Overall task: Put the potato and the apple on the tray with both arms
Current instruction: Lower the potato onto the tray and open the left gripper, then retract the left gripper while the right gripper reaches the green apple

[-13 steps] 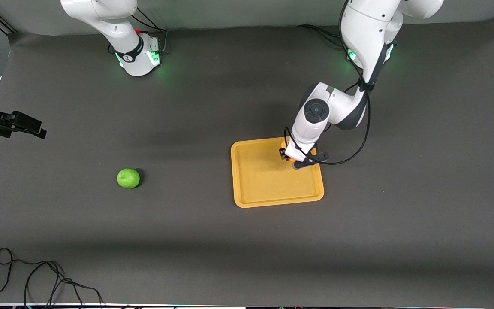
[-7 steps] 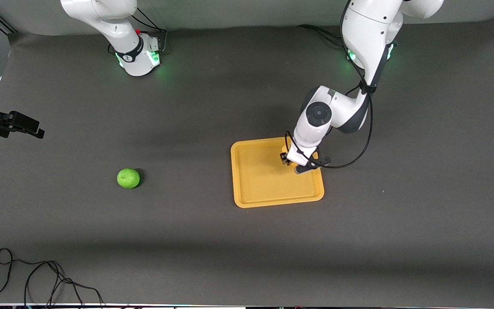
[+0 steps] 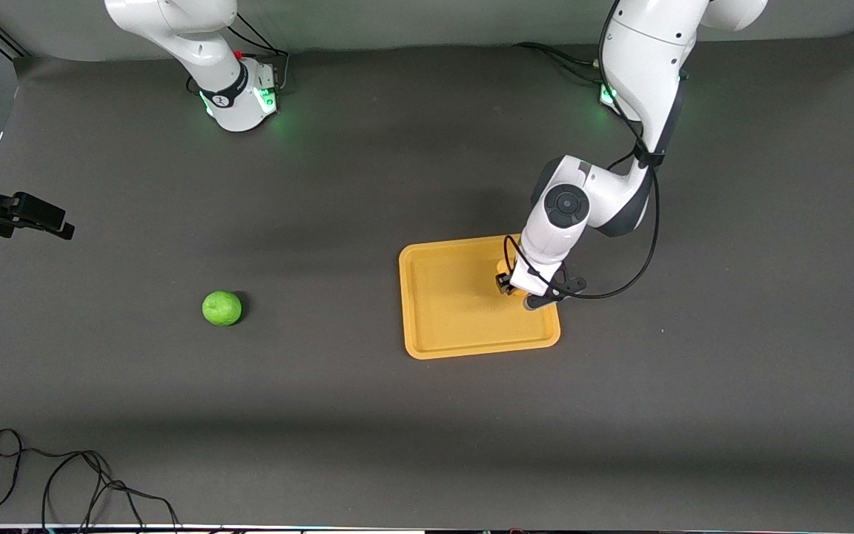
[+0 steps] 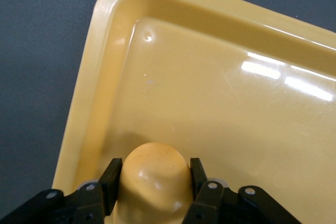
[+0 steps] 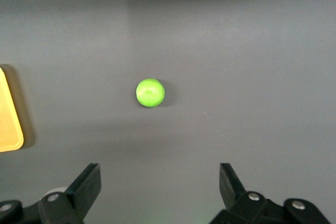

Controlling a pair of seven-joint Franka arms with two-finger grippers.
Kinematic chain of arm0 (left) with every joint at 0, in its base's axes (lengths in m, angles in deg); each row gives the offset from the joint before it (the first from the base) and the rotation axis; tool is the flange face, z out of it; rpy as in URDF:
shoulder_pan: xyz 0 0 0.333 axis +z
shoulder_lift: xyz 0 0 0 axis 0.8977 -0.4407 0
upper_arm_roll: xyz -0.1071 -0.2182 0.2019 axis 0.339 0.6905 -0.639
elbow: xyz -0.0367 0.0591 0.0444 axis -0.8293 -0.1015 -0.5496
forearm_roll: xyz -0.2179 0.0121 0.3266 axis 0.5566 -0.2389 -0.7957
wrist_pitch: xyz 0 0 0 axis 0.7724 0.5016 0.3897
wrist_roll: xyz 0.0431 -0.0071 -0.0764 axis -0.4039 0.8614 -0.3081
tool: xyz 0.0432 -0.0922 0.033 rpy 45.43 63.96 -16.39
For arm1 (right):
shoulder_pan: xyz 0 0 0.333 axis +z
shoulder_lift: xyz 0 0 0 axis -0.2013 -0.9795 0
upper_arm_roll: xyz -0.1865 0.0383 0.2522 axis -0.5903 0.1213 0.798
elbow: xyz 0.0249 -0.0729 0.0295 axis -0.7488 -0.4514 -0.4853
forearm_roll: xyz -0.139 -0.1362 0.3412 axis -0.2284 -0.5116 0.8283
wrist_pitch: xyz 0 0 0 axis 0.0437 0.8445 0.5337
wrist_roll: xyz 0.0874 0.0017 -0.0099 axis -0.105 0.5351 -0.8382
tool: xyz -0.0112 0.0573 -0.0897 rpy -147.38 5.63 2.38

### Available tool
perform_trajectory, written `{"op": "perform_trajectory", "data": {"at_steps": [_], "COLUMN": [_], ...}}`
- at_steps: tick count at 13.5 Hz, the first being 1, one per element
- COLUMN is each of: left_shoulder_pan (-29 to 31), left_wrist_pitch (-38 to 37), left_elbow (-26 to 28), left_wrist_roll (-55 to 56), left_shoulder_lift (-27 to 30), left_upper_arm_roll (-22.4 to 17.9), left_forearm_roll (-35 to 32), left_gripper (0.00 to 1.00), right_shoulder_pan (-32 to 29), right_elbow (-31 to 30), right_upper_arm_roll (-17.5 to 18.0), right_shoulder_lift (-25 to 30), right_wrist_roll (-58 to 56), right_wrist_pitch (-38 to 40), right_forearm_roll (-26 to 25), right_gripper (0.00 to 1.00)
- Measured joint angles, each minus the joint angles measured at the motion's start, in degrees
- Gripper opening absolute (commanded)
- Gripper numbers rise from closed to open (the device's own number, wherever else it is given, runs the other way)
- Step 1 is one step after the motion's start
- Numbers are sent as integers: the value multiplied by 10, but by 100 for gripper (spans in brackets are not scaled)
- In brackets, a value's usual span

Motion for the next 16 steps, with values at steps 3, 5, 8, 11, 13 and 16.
{"op": "perform_trajectory", "data": {"at_steps": [3, 5, 8, 11, 13, 16], "left_shoulder_pan": [0, 0, 3, 35, 74, 131], "left_wrist_pitch": [0, 0, -16, -226, -406, -604], "left_elbow": [0, 0, -16, -113, -202, -289], "left_wrist_roll": [0, 0, -2, -47, -96, -212], "left_shoulder_lift": [-2, -6, -6, 34, 79, 134], "left_upper_arm_roll": [1, 1, 0, -3, -5, -8], "left_forearm_roll": [0, 0, 0, 0, -1, -44], "left_gripper": [100, 100, 100, 99, 98, 98], "right_shoulder_pan": [0, 0, 0, 0, 0, 1], "right_elbow": [0, 0, 0, 0, 0, 1], "right_upper_arm_roll": [0, 0, 0, 0, 0, 1], "right_shoulder_lift": [0, 0, 0, 0, 0, 0], "right_wrist_roll": [0, 0, 0, 0, 0, 0], "right_wrist_pitch": [0, 0, 0, 0, 0, 0], "right_forearm_roll": [0, 0, 0, 0, 0, 0], "right_gripper": [100, 100, 100, 100, 100, 100]}}
